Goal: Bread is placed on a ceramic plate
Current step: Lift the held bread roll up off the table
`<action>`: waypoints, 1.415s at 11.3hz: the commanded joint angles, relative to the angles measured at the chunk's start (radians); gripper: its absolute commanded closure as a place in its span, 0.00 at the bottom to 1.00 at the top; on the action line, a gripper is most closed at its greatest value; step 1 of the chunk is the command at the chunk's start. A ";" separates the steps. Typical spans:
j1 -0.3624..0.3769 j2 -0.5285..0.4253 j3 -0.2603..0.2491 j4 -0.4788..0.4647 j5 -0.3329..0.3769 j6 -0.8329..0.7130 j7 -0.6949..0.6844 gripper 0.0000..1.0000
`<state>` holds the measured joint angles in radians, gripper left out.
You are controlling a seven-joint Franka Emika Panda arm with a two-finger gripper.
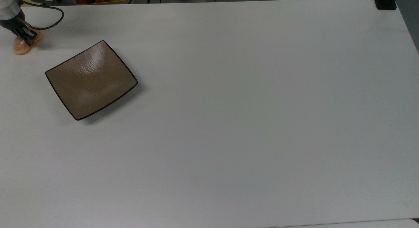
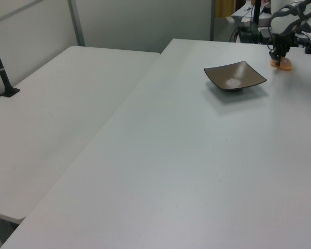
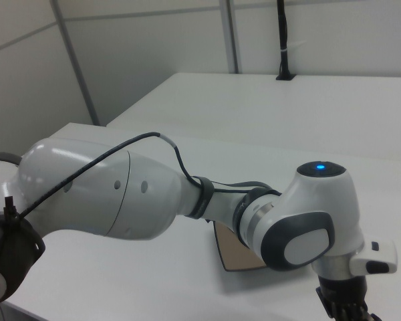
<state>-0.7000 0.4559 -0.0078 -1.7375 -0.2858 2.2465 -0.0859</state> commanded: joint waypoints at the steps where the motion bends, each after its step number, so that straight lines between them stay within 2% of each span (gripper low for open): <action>1: -0.010 -0.048 0.005 -0.010 0.005 0.010 -0.025 0.80; 3: -0.009 -0.074 0.006 0.004 0.026 0.004 -0.028 0.80; 6: 0.016 -0.115 0.015 0.041 0.175 0.004 -0.026 0.79; 9: 0.082 -0.143 0.026 0.059 0.253 0.005 -0.020 0.79; 11: 0.096 -0.145 0.064 0.061 0.283 0.005 -0.017 0.79; 12: 0.099 -0.145 0.090 0.061 0.296 0.005 -0.014 0.75; 16: 0.134 -0.145 0.190 0.041 0.303 -0.022 0.055 0.75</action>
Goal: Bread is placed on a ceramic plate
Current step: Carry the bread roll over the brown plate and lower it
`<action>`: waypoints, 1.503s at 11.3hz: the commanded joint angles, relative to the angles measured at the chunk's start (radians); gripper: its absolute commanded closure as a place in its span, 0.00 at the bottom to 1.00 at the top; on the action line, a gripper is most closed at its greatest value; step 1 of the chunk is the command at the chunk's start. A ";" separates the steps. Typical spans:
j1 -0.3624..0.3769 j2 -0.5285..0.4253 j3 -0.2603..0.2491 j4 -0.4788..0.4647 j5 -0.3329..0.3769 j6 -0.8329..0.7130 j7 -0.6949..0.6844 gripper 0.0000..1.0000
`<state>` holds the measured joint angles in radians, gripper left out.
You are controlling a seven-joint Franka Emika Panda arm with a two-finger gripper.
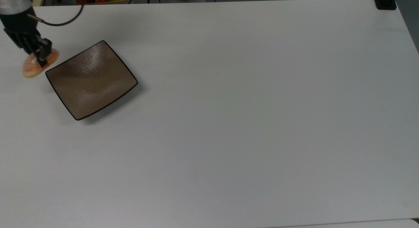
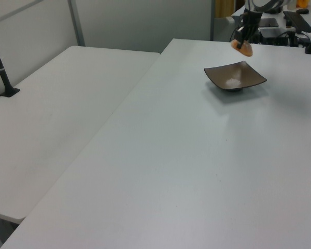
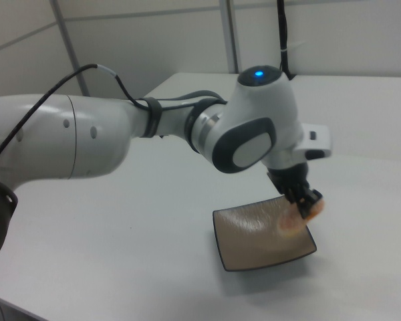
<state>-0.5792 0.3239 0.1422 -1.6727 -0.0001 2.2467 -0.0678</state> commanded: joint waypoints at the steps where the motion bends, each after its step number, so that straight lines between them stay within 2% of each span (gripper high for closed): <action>1: 0.028 -0.013 0.052 -0.036 0.017 -0.044 0.055 0.75; 6: 0.107 0.003 0.060 -0.117 0.005 -0.072 0.098 0.75; 8: 0.108 0.032 0.059 -0.108 0.002 -0.065 0.106 0.66; 9: 0.108 0.038 0.059 -0.108 -0.001 -0.059 0.112 0.51; 11: 0.108 0.046 0.059 -0.107 -0.017 -0.035 0.153 0.02; 15: 0.101 0.021 0.059 -0.070 -0.026 -0.062 0.187 0.00; 17: 0.090 -0.011 0.059 -0.018 -0.024 -0.134 0.204 0.00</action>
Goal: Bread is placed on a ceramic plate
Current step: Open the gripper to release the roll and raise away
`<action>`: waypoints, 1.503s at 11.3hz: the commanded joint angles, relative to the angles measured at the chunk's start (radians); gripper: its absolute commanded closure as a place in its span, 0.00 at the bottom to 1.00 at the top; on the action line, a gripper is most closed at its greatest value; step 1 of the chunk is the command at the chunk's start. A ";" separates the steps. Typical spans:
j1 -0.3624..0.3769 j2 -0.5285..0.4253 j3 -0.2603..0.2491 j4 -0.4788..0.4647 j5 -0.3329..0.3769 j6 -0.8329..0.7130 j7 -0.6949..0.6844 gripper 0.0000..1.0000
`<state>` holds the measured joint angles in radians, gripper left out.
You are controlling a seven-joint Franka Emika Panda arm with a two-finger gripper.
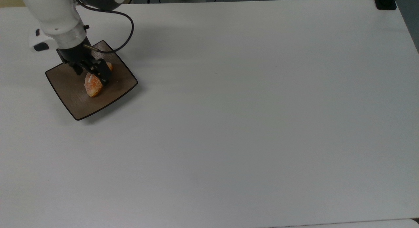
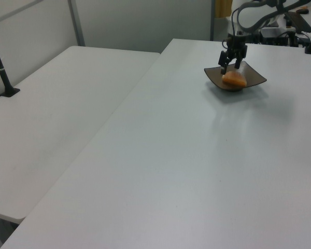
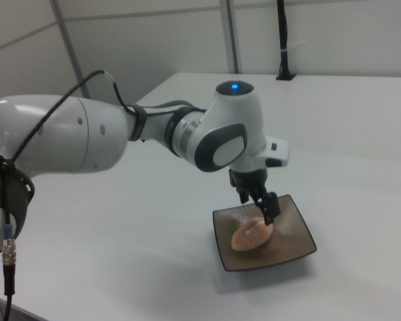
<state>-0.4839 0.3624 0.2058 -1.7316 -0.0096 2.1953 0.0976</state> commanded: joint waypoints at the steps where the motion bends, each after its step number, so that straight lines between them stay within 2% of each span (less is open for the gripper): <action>1: -0.010 -0.060 -0.005 0.085 -0.015 -0.157 0.037 0.00; 4: -0.016 -0.138 -0.011 0.190 -0.012 -0.352 0.031 0.00; 8: 0.016 -0.246 0.000 0.198 0.000 -0.515 0.033 0.00; 9: 0.068 -0.260 0.003 0.196 -0.003 -0.541 0.037 0.00; 13: 0.194 -0.306 0.000 0.182 -0.019 -0.617 0.036 0.00; 15: 0.296 -0.309 -0.011 0.143 -0.045 -0.611 0.040 0.00; 17: 0.396 -0.304 -0.051 0.127 -0.061 -0.600 0.050 0.00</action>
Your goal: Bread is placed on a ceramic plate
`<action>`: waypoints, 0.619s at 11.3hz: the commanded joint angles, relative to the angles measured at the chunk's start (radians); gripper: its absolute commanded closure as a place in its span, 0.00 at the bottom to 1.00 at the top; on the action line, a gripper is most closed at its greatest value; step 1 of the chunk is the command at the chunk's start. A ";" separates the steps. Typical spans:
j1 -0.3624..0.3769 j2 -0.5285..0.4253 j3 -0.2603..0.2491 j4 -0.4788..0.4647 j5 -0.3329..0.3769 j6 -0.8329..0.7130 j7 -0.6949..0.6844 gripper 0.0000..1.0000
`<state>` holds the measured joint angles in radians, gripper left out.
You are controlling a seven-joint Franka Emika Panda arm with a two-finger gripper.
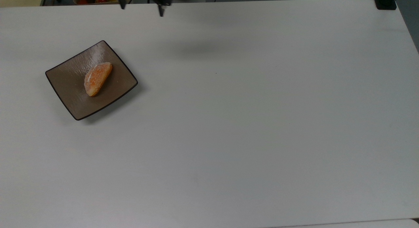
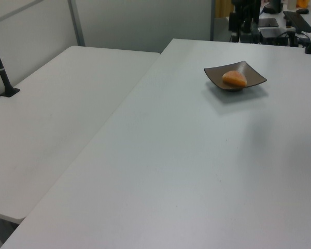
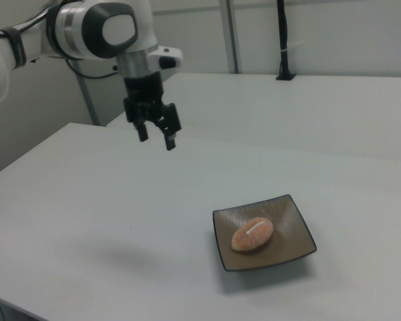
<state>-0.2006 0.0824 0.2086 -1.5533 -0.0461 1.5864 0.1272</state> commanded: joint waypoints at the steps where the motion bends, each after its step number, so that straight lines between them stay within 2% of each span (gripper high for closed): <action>1: 0.142 -0.027 -0.073 -0.051 -0.024 0.009 0.049 0.00; 4: 0.252 -0.039 -0.190 -0.069 -0.021 0.064 0.048 0.00; 5: 0.262 -0.044 -0.213 -0.077 -0.014 0.082 0.043 0.00; 7: 0.254 -0.046 -0.215 -0.082 -0.014 0.107 0.023 0.00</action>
<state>0.0330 0.0749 0.0205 -1.5857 -0.0626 1.6492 0.1656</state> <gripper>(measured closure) 0.000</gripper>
